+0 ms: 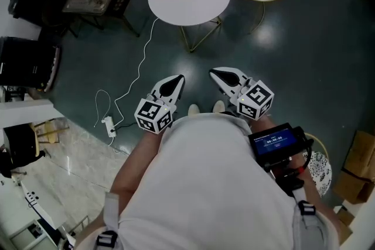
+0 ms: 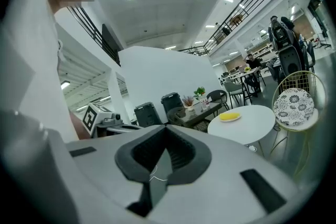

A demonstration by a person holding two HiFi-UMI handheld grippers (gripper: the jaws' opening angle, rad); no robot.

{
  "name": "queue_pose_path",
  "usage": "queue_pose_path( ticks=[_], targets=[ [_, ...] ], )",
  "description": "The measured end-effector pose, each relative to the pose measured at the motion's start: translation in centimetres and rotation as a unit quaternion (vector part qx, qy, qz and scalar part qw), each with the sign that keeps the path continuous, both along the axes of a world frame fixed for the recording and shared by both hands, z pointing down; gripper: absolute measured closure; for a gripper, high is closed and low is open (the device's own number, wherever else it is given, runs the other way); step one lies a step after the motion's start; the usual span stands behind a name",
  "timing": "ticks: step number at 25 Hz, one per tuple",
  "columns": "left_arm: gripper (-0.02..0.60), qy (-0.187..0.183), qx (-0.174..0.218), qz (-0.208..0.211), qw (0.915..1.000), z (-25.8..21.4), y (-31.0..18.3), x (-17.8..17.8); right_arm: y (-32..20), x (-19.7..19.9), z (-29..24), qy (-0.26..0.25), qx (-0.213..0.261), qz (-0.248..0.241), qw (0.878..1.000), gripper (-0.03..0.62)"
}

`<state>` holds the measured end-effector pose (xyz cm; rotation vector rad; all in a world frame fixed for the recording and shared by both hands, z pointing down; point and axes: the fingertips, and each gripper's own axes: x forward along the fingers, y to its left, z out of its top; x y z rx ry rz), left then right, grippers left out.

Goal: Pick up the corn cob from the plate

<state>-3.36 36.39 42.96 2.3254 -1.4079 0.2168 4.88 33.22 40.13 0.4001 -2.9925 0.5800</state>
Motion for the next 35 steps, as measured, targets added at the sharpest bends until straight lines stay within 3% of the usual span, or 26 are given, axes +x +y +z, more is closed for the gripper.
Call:
queue_pose_path(
  ticks=[21, 35],
  targets=[
    [0.574, -0.005, -0.009, -0.021, 0.9997, -0.1, -1.3, 0.5, -1.8, 0.4, 0.6, 0.008, -0.007, -0.02, 1.0, 0.588],
    [0.574, -0.012, -0.016, -0.033, 0.9993, 1.0, -1.8, 4.7, -2.3, 3.8, 2.3, 0.007, -0.011, -0.037, 0.999, 0.588]
  ],
)
